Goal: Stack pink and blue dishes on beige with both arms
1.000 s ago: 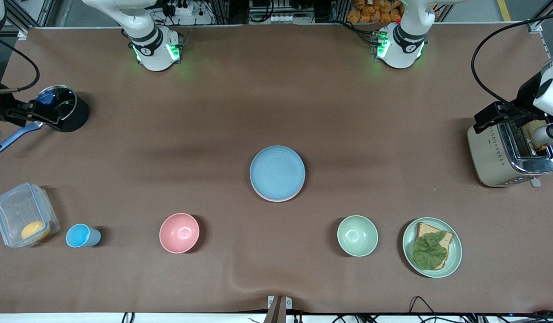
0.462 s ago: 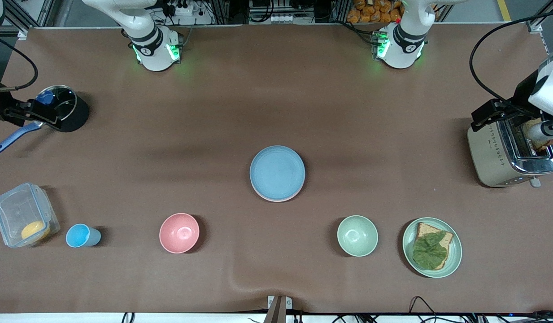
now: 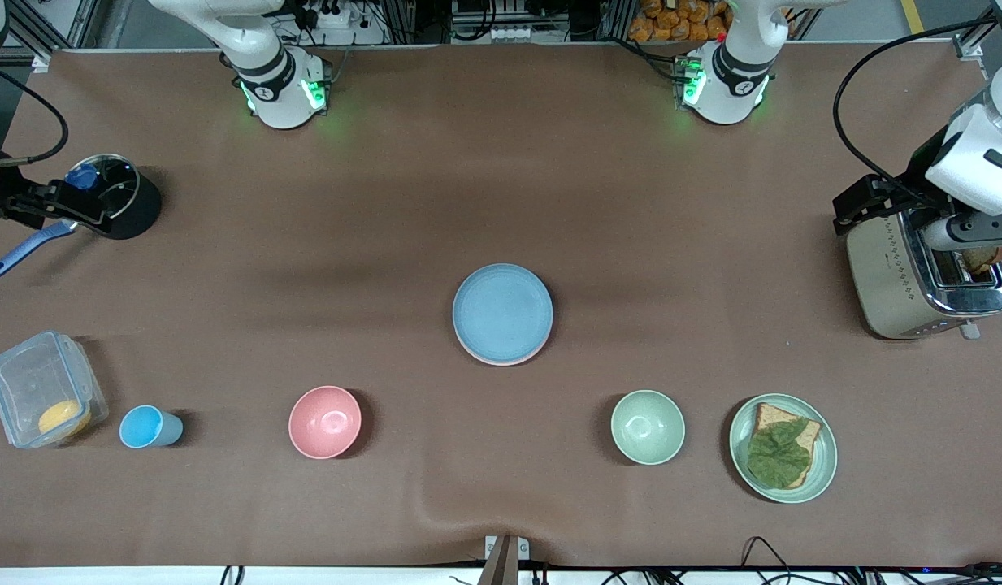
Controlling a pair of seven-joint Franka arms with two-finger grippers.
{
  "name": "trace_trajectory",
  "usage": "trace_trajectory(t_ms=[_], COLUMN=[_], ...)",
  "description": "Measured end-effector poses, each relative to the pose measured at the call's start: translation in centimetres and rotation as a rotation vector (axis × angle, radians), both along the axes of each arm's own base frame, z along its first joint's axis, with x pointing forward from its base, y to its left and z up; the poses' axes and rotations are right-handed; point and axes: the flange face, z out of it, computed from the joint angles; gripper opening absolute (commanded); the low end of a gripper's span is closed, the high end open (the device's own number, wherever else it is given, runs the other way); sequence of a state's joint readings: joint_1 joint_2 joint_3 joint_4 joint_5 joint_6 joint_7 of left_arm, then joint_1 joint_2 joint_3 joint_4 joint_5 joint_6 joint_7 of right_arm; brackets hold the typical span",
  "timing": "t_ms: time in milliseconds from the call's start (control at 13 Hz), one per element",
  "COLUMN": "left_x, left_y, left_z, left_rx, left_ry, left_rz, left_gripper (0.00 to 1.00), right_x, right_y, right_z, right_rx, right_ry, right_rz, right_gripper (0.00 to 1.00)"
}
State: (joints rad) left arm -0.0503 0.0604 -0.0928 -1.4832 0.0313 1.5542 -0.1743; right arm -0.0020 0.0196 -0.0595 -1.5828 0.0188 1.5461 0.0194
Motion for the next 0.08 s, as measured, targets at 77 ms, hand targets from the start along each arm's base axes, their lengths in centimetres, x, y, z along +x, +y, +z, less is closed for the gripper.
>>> trace_trajectory(t_ms=[77], left_x=[0.01], left_y=[0.08], left_z=[-0.02], left_rx=[-0.002], left_ry=[0.001], left_rz=[-0.012], left_gripper=[1.0], right_x=[0.0], right_y=[0.0], right_z=[-0.01], right_rx=[0.0], right_ry=[0.0], right_rz=[0.0], right_gripper=[1.0])
